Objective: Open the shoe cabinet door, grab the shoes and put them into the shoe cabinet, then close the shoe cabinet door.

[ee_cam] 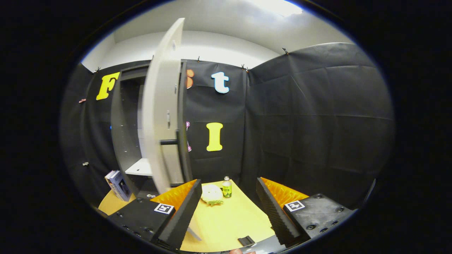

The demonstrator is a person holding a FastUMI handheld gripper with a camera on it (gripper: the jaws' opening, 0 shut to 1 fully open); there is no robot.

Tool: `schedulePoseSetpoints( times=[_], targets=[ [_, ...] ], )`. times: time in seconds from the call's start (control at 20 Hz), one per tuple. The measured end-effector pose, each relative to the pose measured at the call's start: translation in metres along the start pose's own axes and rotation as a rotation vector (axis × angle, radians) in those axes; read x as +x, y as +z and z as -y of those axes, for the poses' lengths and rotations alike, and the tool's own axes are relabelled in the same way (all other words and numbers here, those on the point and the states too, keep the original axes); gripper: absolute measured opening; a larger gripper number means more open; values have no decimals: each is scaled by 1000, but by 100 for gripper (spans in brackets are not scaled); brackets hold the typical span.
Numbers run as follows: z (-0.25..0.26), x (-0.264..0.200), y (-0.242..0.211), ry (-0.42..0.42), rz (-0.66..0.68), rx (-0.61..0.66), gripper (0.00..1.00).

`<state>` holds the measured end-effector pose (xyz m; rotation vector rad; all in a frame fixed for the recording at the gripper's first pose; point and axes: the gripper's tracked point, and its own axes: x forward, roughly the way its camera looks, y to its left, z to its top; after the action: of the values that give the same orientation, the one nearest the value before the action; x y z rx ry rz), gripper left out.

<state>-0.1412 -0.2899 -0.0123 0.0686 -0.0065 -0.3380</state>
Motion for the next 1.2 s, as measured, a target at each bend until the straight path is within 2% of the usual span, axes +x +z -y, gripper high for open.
schedulePoseSetpoints(
  times=[0.15, 0.35, 0.5, 0.6, 0.8, 1.2],
  targets=[
    [9, 28, -8, -2, -31, 25, 98],
    [-13, 46, -8, 71, -58, 66, 98],
    [-37, 54, -2, 104, -43, 47, 98],
    [-35, 53, 2, 80, -24, 18, 97],
    [-45, 49, -4, 90, -59, 74, 97],
    [-134, 15, -4, 167, -19, 32, 98]
  ],
)
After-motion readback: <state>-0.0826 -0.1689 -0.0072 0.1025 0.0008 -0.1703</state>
